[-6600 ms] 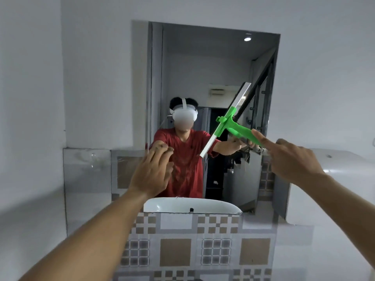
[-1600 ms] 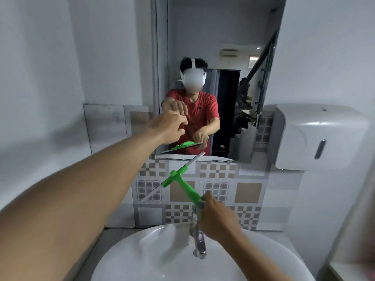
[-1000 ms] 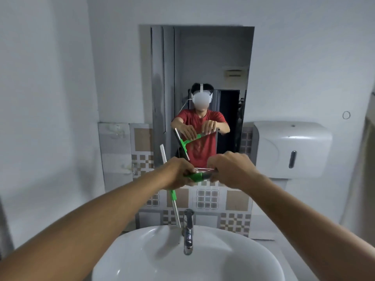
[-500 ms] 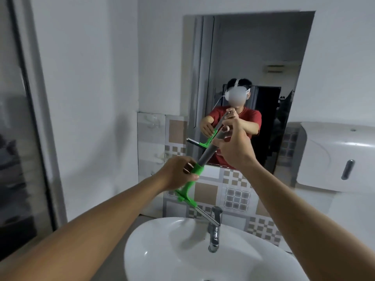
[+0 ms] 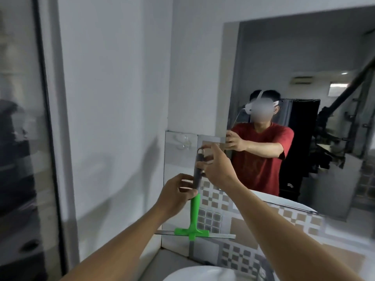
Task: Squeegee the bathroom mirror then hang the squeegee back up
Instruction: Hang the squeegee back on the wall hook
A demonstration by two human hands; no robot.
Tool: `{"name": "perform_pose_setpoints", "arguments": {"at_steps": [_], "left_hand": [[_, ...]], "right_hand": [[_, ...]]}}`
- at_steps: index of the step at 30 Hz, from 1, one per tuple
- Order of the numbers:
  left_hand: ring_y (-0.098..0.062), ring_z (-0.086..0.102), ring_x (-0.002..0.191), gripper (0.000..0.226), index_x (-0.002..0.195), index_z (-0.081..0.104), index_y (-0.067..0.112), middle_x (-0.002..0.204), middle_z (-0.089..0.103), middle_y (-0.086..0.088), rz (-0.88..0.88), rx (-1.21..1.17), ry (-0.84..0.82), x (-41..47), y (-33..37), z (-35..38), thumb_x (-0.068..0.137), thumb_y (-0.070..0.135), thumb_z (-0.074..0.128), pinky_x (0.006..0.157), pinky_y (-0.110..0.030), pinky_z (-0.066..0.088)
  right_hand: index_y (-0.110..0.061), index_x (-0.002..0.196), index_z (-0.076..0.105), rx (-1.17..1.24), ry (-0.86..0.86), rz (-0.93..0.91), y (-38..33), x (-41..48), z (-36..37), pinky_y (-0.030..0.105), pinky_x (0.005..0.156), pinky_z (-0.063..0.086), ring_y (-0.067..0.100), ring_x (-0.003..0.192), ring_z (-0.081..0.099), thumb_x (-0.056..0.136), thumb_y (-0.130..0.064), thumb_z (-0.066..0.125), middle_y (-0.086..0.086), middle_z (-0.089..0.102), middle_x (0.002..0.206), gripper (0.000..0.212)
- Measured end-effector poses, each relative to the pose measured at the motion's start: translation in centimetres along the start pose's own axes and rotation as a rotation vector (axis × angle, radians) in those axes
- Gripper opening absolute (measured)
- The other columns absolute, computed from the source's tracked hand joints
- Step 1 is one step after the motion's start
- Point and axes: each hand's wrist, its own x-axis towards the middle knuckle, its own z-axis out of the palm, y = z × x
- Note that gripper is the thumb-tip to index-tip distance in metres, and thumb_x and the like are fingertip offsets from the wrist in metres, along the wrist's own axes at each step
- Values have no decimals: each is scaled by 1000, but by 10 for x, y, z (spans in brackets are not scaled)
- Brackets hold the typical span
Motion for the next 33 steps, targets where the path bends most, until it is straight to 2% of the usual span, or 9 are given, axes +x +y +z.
{"name": "perform_pose_setpoints", "arguments": {"at_steps": [5, 9, 12, 15, 18, 23, 28, 33], "left_hand": [[-7, 75, 86, 29, 106, 68, 26, 96, 78, 8, -5, 13, 41, 33, -30, -6, 81, 16, 78, 88, -38, 62], [-3, 74, 86, 29, 108, 70, 24, 95, 79, 10, 23, 22, 101, 44, -37, -6, 81, 13, 76, 87, -35, 61], [-7, 74, 79, 46, 122, 64, 27, 96, 77, 7, 59, 11, 104, 46, -31, -3, 82, 8, 75, 78, -27, 61], [-8, 73, 78, 52, 126, 61, 28, 98, 75, 7, 105, 3, 111, 50, -24, -3, 82, 4, 73, 68, -16, 57], [-3, 70, 82, 53, 128, 59, 28, 98, 73, 9, 129, -2, 126, 109, -62, -5, 84, 1, 71, 66, -11, 53], [-8, 71, 87, 56, 134, 53, 39, 102, 74, 8, 158, 27, 142, 109, -70, 0, 90, 7, 68, 71, -22, 61], [-10, 72, 85, 62, 136, 49, 42, 102, 73, 8, 156, 95, 147, 112, -79, 6, 90, 2, 62, 71, -26, 62], [-7, 71, 86, 55, 137, 47, 45, 106, 71, 10, 199, 137, 159, 120, -83, 11, 97, 11, 59, 71, -24, 61]], "right_hand": [[-33, 119, 53, -12, -41, 23, 18, 31, 31, 44, 69, 65, 21, 80, 73, 89, -5, 72, 1, 66, 97, 45], [-35, 119, 52, -11, -37, 31, 27, 42, 39, 43, 69, 65, 19, 81, 73, 90, -5, 71, 0, 67, 97, 45], [-34, 119, 51, -28, -12, 4, 28, 48, 40, 43, 70, 65, 16, 80, 72, 91, -7, 71, -3, 68, 96, 44], [-31, 120, 53, -16, 7, -1, 29, 51, 37, 40, 71, 65, 12, 77, 71, 92, -7, 70, -5, 67, 95, 41], [-31, 121, 55, -40, 13, 20, 55, 101, 71, 37, 69, 65, 12, 77, 71, 92, -8, 70, -3, 68, 95, 40], [-32, 125, 53, -52, 6, 10, 59, 104, 76, 19, 57, 54, 8, 79, 68, 95, -10, 67, 0, 69, 100, 40], [-30, 123, 50, -57, 14, 19, 67, 100, 81, 16, 56, 48, 5, 79, 65, 96, -7, 64, 2, 68, 98, 38], [-29, 126, 52, -53, 41, 2, 71, 103, 79, 11, 55, 44, 0, 77, 63, 97, -8, 64, -1, 67, 97, 38]]}}
